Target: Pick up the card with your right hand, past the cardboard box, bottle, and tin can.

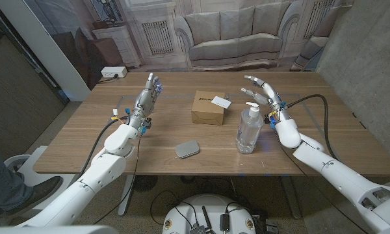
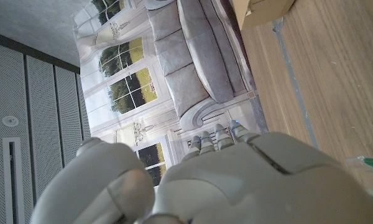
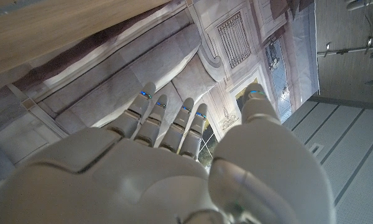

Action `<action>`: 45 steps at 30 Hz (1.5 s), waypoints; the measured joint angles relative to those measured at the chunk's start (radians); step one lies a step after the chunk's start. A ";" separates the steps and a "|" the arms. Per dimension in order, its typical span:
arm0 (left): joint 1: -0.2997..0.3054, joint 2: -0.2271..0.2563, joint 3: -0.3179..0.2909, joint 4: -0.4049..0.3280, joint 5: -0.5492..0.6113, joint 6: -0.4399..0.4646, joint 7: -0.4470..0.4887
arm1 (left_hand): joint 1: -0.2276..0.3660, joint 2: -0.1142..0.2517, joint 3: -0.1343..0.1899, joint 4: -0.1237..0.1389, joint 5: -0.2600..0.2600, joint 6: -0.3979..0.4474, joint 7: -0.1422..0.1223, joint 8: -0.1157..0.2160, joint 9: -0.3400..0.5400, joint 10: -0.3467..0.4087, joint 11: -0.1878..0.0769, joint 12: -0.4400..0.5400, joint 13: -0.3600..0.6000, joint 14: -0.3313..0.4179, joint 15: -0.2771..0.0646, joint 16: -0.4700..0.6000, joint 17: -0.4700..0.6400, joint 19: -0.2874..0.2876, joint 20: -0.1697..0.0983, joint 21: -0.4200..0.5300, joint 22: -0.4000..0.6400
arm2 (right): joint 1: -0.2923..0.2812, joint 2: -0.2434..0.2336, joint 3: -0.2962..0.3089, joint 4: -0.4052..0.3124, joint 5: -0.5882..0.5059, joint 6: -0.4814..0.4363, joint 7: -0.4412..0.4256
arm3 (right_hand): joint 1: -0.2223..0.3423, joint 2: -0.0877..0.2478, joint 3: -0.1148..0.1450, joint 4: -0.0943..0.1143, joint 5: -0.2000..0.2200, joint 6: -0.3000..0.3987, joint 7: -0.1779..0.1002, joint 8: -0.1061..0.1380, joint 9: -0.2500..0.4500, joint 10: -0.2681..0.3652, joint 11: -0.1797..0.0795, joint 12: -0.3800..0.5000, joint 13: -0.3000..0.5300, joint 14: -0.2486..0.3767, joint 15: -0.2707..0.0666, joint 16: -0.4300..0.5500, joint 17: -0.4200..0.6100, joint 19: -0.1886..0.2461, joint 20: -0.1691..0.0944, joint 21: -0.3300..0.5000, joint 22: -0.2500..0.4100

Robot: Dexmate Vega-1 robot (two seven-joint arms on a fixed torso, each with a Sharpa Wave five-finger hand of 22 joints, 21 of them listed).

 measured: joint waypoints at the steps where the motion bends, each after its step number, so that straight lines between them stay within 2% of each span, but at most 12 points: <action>1: 0.001 0.000 -0.001 -0.003 0.000 0.000 0.000 | 0.000 0.000 0.000 0.000 0.000 0.000 0.000 0.000 0.000 0.004 0.004 0.000 0.000 0.003 0.003 0.000 0.000 0.000 0.000 0.000 0.000 | 0.000 0.000 0.000 0.000 -0.011 -0.006 -0.004 | 0.000 0.000 -0.002 0.002 0.000 0.003 0.000 0.000 0.000 0.000 0.000 0.000 -0.001 0.004 -0.003 0.002 0.000 0.001 -0.001 0.000 0.000; 19: 0.010 -0.006 -0.002 -0.019 0.021 0.000 0.028 | 0.003 0.003 -0.002 -0.002 0.000 0.016 0.005 0.000 0.000 0.008 0.001 0.000 0.000 0.009 -0.002 0.000 0.000 0.000 0.000 -0.005 0.000 | 0.011 -0.049 -0.045 -0.029 -0.136 -0.052 -0.079 | 0.013 -0.013 -0.007 0.007 0.008 0.019 -0.006 0.000 0.000 -0.005 -0.005 -0.008 -0.003 0.033 -0.005 0.006 0.000 0.016 -0.002 -0.007 0.000; 36: 0.025 -0.006 -0.002 -0.055 0.048 -0.004 0.061 | 0.007 -0.001 -0.004 -0.004 0.000 0.016 0.005 0.000 0.000 0.008 0.001 0.000 0.000 0.009 -0.002 0.000 0.000 0.000 0.000 -0.009 0.000 | 0.035 -0.097 -0.091 -0.045 -0.241 -0.092 -0.135 | 0.026 0.000 -0.013 0.022 0.015 0.025 0.000 0.000 0.000 -0.005 -0.005 -0.008 -0.003 0.044 -0.005 0.006 0.002 0.031 0.002 -0.007 0.005; 45: 0.039 0.000 -0.005 -0.097 0.058 0.011 0.082 | 0.009 0.001 -0.008 0.000 0.000 0.018 0.003 0.000 0.000 0.011 -0.002 0.000 0.000 0.009 -0.002 0.000 0.000 0.000 0.000 -0.013 0.000 | 0.054 -0.114 -0.119 -0.032 -0.307 -0.097 -0.171 | 0.059 0.020 -0.009 0.017 0.023 0.050 0.000 0.000 0.000 0.004 -0.007 -0.008 0.000 0.058 -0.002 0.006 0.002 0.038 -0.002 -0.015 0.005</action>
